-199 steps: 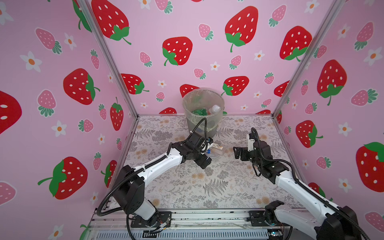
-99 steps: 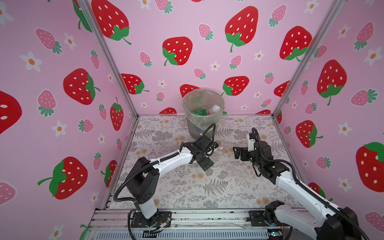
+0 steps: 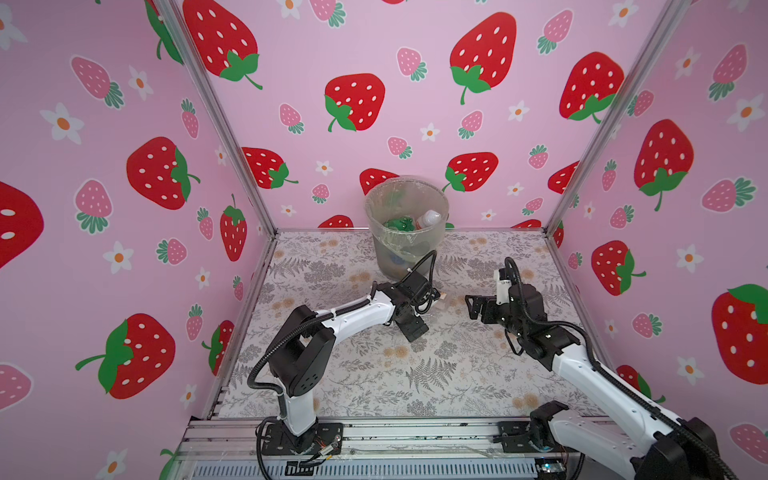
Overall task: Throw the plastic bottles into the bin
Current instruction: 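Lower the left gripper onto the upright blue-label water bottle and close it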
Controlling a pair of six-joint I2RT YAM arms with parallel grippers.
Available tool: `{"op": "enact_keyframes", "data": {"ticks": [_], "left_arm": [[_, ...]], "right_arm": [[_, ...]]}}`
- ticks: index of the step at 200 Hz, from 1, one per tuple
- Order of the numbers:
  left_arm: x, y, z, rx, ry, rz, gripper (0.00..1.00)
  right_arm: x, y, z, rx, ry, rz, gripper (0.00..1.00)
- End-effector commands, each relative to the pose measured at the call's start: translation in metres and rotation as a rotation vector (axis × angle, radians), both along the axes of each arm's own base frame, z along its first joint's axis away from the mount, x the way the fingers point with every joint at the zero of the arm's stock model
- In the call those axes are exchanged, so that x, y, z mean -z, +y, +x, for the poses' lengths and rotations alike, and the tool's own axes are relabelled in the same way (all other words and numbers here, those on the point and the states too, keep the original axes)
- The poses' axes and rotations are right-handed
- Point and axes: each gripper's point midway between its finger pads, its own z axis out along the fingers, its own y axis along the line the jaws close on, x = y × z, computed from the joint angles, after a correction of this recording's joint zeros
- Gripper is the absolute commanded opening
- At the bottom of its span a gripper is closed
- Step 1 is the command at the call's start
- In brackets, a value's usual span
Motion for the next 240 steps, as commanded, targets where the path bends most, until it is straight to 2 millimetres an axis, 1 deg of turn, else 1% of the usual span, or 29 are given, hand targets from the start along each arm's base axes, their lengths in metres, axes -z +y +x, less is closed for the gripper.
{"op": "enact_keyframes", "data": {"ticks": [1, 11, 59, 95, 129, 164, 183, 207, 227, 240], "left_arm": [[-0.009, -0.009, 0.004, 0.026, -0.002, -0.004, 0.88], [-0.006, -0.010, 0.004, 0.023, 0.012, -0.005, 0.84], [0.001, -0.010, 0.005, 0.015, 0.026, 0.010, 0.81], [0.009, -0.005, -0.002, -0.003, 0.055, 0.016, 0.81], [0.017, -0.006, -0.012, -0.033, 0.111, 0.000, 0.81], [0.025, -0.002, -0.015, -0.065, 0.120, 0.003, 0.81], [0.029, 0.001, -0.016, -0.083, 0.126, 0.017, 0.80], [0.028, 0.003, -0.016, -0.095, 0.121, 0.020, 0.78], [0.024, 0.001, -0.015, -0.097, 0.114, 0.001, 0.76], [0.025, 0.000, -0.017, -0.090, 0.120, -0.001, 0.74]], "right_arm": [[0.002, 0.000, 0.001, 0.002, 0.008, 0.011, 0.99], [0.004, 0.000, 0.001, 0.004, 0.012, 0.008, 0.99], [0.001, 0.002, 0.003, 0.006, 0.007, 0.020, 0.99], [-0.001, 0.003, 0.004, 0.000, 0.003, 0.011, 0.99], [0.000, 0.003, 0.003, -0.006, 0.007, 0.013, 0.99], [0.002, 0.001, 0.000, 0.001, 0.010, 0.024, 0.99], [-0.001, 0.002, 0.001, -0.001, 0.005, 0.028, 0.99], [-0.004, 0.004, 0.003, -0.005, 0.001, 0.031, 0.99], [-0.007, 0.007, 0.003, -0.019, -0.004, 0.038, 0.99], [-0.007, 0.007, 0.003, -0.017, -0.002, 0.040, 0.99]]}}
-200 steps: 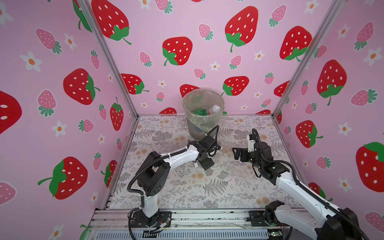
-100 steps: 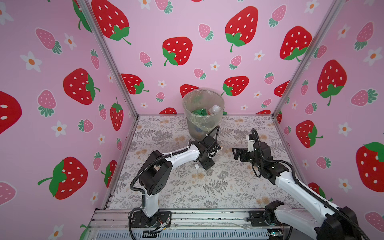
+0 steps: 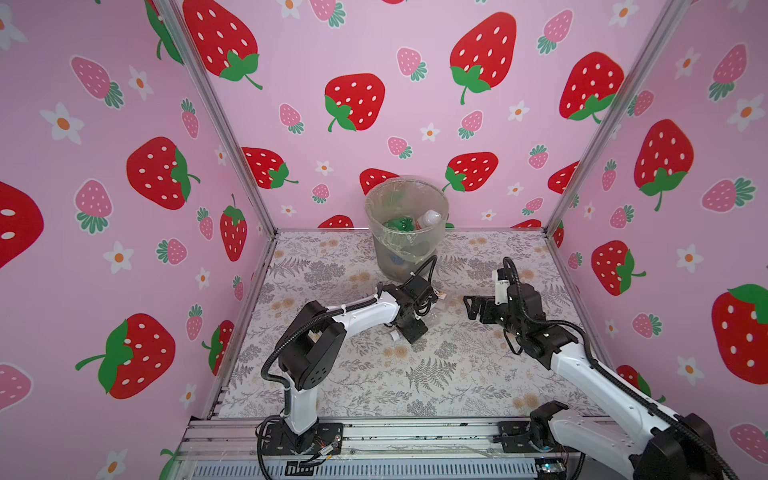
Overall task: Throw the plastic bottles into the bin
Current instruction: 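Lower the left gripper onto the upright blue-label water bottle and close it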
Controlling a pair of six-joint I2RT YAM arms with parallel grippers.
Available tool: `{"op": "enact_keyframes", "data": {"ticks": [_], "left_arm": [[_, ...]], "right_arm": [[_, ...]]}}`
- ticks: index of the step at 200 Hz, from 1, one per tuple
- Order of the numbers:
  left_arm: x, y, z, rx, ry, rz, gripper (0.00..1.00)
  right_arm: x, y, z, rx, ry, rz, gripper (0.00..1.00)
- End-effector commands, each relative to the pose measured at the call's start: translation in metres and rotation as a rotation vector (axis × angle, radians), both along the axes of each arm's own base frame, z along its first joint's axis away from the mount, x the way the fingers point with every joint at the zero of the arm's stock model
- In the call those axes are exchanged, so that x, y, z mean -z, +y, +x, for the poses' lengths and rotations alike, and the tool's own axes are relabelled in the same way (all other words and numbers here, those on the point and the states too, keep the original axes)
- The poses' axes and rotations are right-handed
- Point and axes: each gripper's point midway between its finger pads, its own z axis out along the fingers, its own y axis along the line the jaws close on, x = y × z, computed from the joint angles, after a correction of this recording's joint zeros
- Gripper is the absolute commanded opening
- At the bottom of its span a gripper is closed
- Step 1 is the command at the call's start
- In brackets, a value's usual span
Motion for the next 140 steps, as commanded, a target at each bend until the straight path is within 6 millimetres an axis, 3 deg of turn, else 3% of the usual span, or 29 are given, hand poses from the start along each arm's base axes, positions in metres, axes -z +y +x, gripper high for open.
{"op": "enact_keyframes", "data": {"ticks": [1, 52, 76, 140], "left_arm": [[0.001, 0.000, -0.007, 0.009, 0.016, 0.001, 0.74], [0.012, 0.009, -0.010, 0.006, 0.019, 0.048, 0.63], [0.004, 0.004, -0.012, -0.002, 0.023, 0.007, 0.56], [-0.024, -0.001, -0.016, -0.038, 0.006, -0.076, 0.53]], "right_arm": [[-0.011, 0.002, 0.003, -0.001, -0.020, 0.029, 0.99], [-0.006, -0.003, -0.005, 0.012, -0.011, 0.041, 0.99], [-0.005, -0.005, -0.005, 0.023, -0.014, 0.038, 0.99], [0.000, -0.003, -0.003, 0.021, 0.000, 0.034, 0.99]]}}
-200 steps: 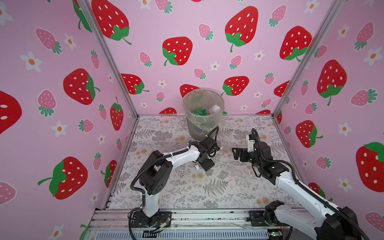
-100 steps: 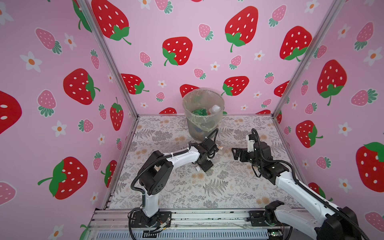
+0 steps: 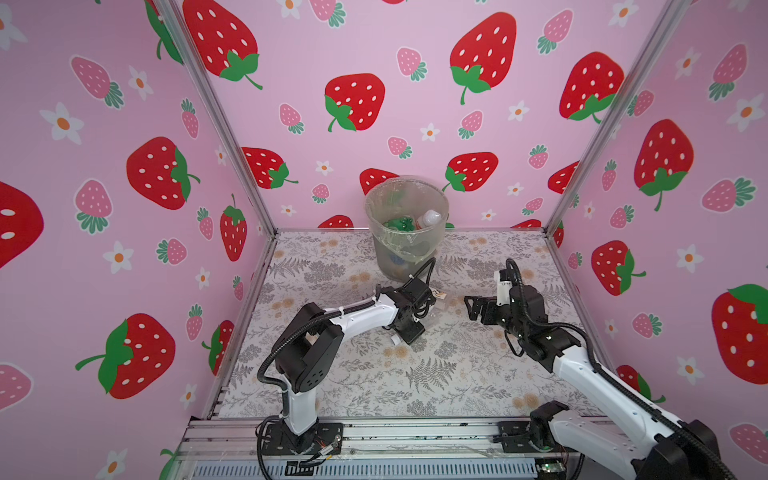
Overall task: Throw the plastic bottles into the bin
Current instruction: 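Lower the left gripper onto the upright blue-label water bottle and close it, then lift the blue-label bottle with the left gripper and carry it toward the bin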
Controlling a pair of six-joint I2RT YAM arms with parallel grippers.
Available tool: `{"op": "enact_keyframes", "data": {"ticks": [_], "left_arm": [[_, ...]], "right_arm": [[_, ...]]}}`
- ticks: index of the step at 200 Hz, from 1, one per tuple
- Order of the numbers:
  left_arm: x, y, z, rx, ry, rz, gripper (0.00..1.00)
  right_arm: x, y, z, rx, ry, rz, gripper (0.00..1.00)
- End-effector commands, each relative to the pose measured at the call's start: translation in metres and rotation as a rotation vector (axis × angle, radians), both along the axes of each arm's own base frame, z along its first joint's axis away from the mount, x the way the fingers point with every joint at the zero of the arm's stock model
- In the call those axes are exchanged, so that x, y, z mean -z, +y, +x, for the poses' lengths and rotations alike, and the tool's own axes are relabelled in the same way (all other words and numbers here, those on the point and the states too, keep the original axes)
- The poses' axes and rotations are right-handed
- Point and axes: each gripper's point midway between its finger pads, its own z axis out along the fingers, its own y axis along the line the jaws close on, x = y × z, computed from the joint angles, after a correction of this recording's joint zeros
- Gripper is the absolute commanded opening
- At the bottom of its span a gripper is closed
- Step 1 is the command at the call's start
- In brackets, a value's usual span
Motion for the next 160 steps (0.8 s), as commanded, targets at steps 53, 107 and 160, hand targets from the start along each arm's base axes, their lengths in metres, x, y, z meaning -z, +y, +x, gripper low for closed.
{"op": "enact_keyframes", "data": {"ticks": [53, 107, 160], "left_arm": [[-0.069, -0.011, -0.005, -0.022, -0.089, -0.186, 0.53], [-0.109, -0.011, -0.007, -0.075, -0.142, -0.293, 0.53], [-0.147, -0.005, -0.009, -0.110, -0.169, -0.430, 0.54]], "right_arm": [[0.007, -0.002, 0.001, 0.017, 0.009, 0.007, 0.99], [0.010, 0.000, 0.005, 0.015, 0.016, -0.004, 0.99], [0.013, 0.003, 0.006, 0.009, 0.034, 0.002, 0.99]]}}
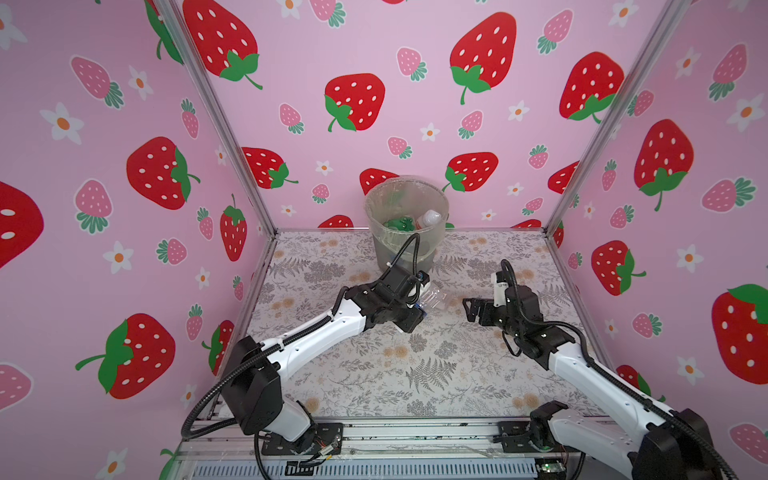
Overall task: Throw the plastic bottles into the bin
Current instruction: 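Lift the blue-label bottle with the left gripper and carry it toward the bin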
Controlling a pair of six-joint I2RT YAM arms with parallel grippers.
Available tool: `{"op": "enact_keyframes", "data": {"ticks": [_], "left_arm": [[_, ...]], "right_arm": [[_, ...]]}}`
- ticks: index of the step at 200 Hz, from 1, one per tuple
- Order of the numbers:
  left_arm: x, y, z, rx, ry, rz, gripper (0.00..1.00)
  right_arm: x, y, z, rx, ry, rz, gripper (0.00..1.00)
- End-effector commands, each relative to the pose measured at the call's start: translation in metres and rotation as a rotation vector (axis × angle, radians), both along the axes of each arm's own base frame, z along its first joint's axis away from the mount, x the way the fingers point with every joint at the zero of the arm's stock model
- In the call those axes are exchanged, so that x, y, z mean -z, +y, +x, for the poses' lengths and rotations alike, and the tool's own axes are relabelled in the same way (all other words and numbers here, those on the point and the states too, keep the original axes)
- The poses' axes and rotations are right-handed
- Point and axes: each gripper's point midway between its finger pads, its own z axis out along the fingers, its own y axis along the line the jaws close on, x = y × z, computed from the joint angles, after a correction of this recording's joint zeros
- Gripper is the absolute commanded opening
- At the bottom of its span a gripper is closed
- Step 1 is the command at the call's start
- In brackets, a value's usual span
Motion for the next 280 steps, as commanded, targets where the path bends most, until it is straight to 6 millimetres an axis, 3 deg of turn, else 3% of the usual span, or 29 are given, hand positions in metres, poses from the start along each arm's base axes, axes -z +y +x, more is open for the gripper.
{"op": "enact_keyframes", "data": {"ticks": [1, 69, 174, 209, 280], "left_arm": [[-0.018, -0.001, 0.000, -0.008, -0.001, -0.095, 0.54], [-0.059, 0.024, -0.005, -0.068, -0.038, -0.276, 0.55], [-0.105, 0.099, 0.000, -0.316, -0.158, -0.459, 0.51], [-0.106, 0.122, 0.002, -0.407, -0.194, -0.531, 0.51], [-0.099, 0.150, -0.003, -0.496, -0.302, -0.673, 0.51]], "right_arm": [[-0.006, 0.001, 0.003, 0.008, -0.010, 0.022, 0.99], [-0.009, -0.001, 0.006, 0.030, -0.013, 0.018, 0.99], [-0.008, -0.003, 0.005, 0.039, -0.007, 0.022, 0.99], [-0.007, -0.003, 0.006, 0.041, -0.004, 0.020, 0.99], [0.003, 0.000, 0.010, 0.035, 0.016, 0.009, 0.99]]}}
